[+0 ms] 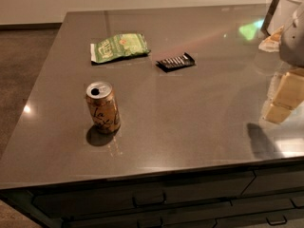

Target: Move orange can near green jalapeno chip bag

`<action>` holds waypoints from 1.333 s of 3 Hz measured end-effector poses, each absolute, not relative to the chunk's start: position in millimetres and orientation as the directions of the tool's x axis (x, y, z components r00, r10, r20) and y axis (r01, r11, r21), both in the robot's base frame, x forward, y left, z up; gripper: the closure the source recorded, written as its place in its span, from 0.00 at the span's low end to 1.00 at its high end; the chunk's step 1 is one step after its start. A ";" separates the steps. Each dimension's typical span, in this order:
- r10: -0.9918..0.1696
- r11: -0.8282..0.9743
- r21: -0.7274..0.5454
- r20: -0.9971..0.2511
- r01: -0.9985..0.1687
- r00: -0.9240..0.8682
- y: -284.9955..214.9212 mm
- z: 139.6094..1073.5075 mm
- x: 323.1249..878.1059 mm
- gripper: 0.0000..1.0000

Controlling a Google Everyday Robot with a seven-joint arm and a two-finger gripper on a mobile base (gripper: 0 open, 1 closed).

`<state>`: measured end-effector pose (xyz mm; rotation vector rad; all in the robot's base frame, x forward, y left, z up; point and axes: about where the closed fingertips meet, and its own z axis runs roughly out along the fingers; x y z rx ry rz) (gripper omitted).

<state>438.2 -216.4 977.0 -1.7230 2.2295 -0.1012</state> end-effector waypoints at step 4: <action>-0.911 0.244 -0.235 -0.388 -0.941 -0.139 -151.2 979.2 487.9 0.00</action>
Offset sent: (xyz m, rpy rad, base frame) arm 0.0086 0.0084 -0.0014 0.0430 0.0206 0.0021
